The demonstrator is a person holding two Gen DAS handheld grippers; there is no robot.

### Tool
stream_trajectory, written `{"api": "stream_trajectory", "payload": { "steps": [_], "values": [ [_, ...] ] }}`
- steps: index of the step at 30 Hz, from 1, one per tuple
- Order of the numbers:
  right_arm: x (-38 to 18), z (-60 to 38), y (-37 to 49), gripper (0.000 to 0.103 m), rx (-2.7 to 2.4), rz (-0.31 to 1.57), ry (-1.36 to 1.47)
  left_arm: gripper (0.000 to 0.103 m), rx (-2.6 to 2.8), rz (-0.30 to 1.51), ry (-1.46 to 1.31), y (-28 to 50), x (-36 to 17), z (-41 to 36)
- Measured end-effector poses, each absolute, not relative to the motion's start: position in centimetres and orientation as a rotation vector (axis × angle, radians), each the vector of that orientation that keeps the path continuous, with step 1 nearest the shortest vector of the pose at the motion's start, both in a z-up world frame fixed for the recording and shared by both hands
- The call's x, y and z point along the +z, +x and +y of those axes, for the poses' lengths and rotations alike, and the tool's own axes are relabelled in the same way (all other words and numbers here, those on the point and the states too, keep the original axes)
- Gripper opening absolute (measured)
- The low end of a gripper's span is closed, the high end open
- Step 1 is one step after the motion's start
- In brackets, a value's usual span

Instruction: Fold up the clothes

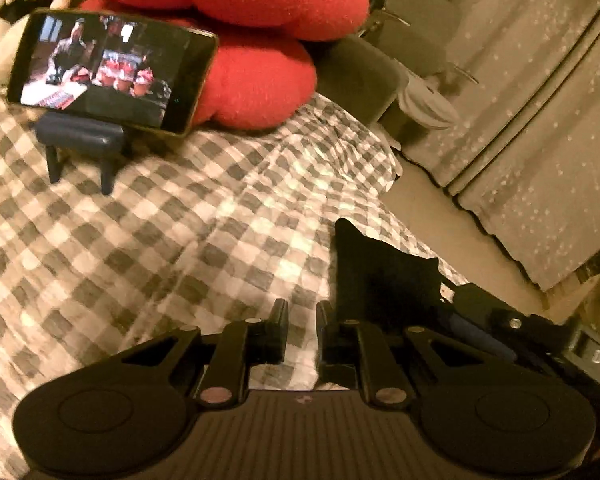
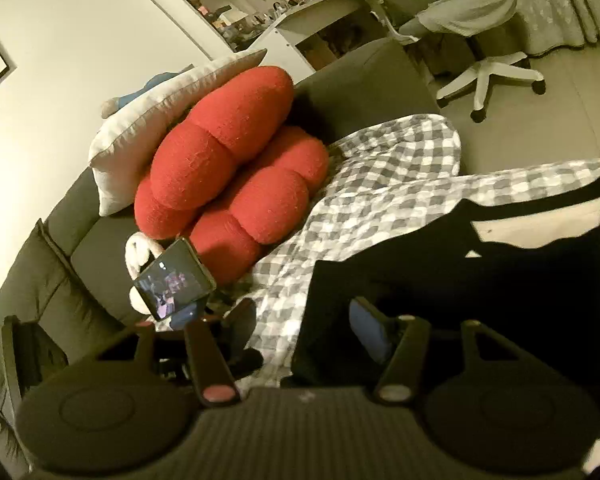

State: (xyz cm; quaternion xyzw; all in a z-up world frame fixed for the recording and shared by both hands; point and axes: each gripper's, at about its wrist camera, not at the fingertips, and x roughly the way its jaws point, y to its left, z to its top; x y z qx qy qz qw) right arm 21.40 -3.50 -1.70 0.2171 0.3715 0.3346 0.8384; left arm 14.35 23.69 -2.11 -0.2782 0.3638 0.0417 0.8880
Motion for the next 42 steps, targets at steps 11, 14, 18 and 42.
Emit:
{"api": "stream_trajectory", "payload": {
  "steps": [11,14,18,42],
  "values": [
    [-1.2,-9.4,18.7,0.055,0.528,0.785,0.275,0.013,0.034,0.757,-0.548,14.4,-1.8,22.0],
    [-1.1,-11.0,17.9,0.055,0.477,0.785,0.223,0.015,0.022,0.722,-0.502,14.2,-1.2,21.6],
    [-0.9,-13.0,17.0,0.055,0.425,0.773,0.163,0.025,-0.008,0.694,-0.451,14.3,-0.9,20.6],
    [-1.8,-27.7,16.5,0.045,0.216,0.821,0.234,0.007,-0.067,0.667,-0.259,16.0,-2.3,16.5]
  ]
}}
